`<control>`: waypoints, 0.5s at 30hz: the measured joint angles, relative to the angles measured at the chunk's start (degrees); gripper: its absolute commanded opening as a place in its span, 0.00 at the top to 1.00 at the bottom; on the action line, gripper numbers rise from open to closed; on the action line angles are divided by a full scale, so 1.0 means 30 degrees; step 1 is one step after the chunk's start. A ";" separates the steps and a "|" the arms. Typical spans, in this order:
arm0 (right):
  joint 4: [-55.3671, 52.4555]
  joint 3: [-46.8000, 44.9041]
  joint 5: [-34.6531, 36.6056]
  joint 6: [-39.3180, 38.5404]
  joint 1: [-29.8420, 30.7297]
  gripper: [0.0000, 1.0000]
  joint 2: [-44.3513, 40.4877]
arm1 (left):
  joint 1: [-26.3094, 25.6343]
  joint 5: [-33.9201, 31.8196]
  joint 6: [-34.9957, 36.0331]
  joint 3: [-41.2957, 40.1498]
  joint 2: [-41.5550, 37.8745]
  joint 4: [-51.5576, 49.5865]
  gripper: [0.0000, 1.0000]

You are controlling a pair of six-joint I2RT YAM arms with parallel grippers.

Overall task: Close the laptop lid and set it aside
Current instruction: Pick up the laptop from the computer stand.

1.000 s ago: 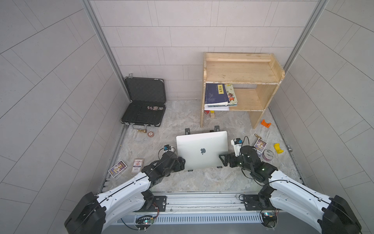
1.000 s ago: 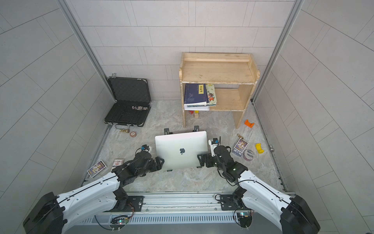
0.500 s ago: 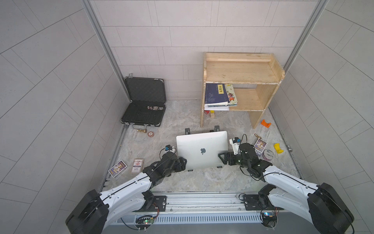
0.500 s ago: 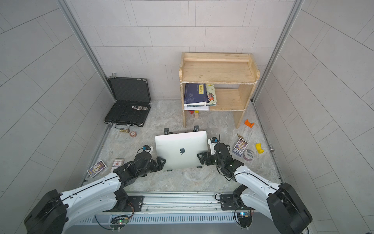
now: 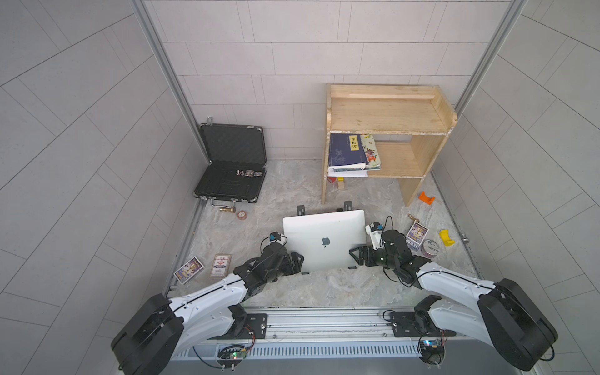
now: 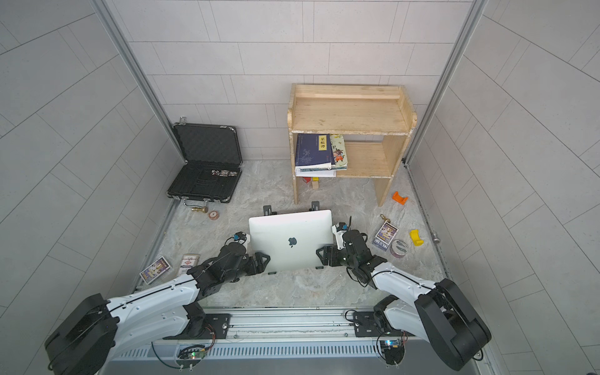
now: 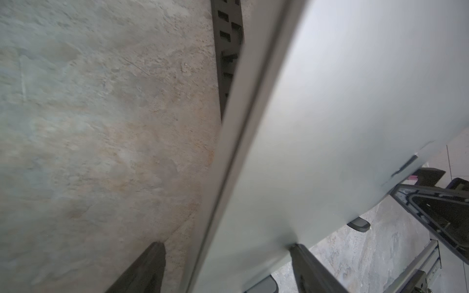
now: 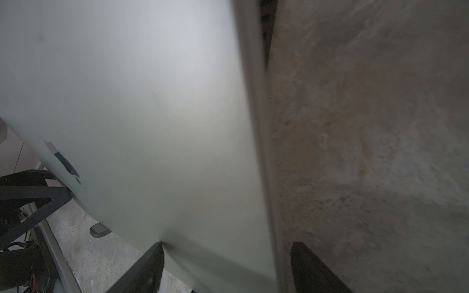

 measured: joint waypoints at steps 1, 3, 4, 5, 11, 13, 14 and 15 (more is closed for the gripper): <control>0.0102 -0.0007 -0.0087 0.0029 0.0000 0.20 0.0073 | 0.0000 0.0022 0.0000 -0.0007 0.0015 0.0036 0.22; 0.0255 -0.0015 -0.0204 0.0073 0.0000 0.21 0.0175 | 0.0000 0.0073 0.0000 -0.0007 0.0073 0.0124 0.22; 0.0328 -0.0015 -0.0262 0.0109 0.0000 0.21 0.0219 | 0.0000 0.0109 0.0000 -0.0007 0.0146 0.0211 0.22; 0.0415 -0.0022 -0.0328 0.0131 0.0000 0.22 0.0270 | 0.0000 0.0153 0.0000 -0.0007 0.0219 0.0299 0.22; 0.0678 -0.0029 -0.0539 0.0124 -0.0036 0.25 0.0423 | 0.0000 0.0561 0.0000 -0.0007 0.0765 0.0903 0.22; 0.0685 -0.0029 -0.0663 0.0131 -0.0080 0.26 0.0444 | 0.0000 0.0612 0.0000 -0.0007 0.0882 0.1056 0.22; 0.0699 -0.0029 -0.0729 0.0124 -0.0095 0.27 0.0459 | 0.0000 0.0619 0.0000 -0.0007 0.0896 0.1100 0.22; 0.0707 -0.0029 -0.0794 0.0124 -0.0117 0.27 0.0474 | -0.0007 0.0627 0.0000 -0.0007 0.0896 0.1115 0.22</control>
